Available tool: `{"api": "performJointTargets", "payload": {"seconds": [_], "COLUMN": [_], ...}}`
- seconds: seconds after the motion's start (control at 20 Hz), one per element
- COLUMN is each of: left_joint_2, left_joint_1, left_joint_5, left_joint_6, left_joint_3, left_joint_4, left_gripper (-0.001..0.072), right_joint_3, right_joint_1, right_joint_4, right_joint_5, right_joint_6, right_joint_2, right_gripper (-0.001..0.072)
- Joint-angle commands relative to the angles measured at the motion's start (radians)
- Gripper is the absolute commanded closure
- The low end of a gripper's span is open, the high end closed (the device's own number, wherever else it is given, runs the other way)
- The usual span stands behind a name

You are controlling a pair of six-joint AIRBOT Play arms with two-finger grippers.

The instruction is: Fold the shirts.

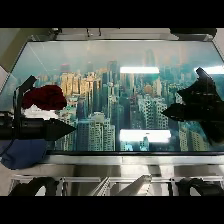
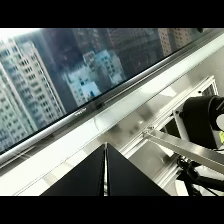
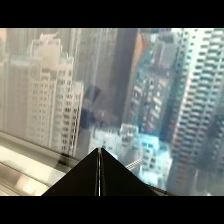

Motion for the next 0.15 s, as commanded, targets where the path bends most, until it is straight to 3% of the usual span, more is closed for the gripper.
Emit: {"api": "performJointTargets", "payload": {"seconds": [0.0,0.1], "left_joint_2": [-0.024,-0.053], "left_joint_1": [-0.002,-0.002], "left_joint_5": [-0.008,-0.012], "left_joint_6": [-0.003,-0.003], "left_joint_3": [-0.008,-0.008], "left_joint_4": [-0.004,-0.009], "left_gripper": [0.0694,0.0695], "right_joint_3": [-0.005,-0.005], "right_joint_1": [0.009,0.009], "right_joint_4": [0.002,0.002], "right_joint_5": [-0.007,-0.007], "right_joint_6": [0.001,0.0], "right_joint_2": [-0.007,-0.007], "right_gripper": [0.0695,0.0695]}}
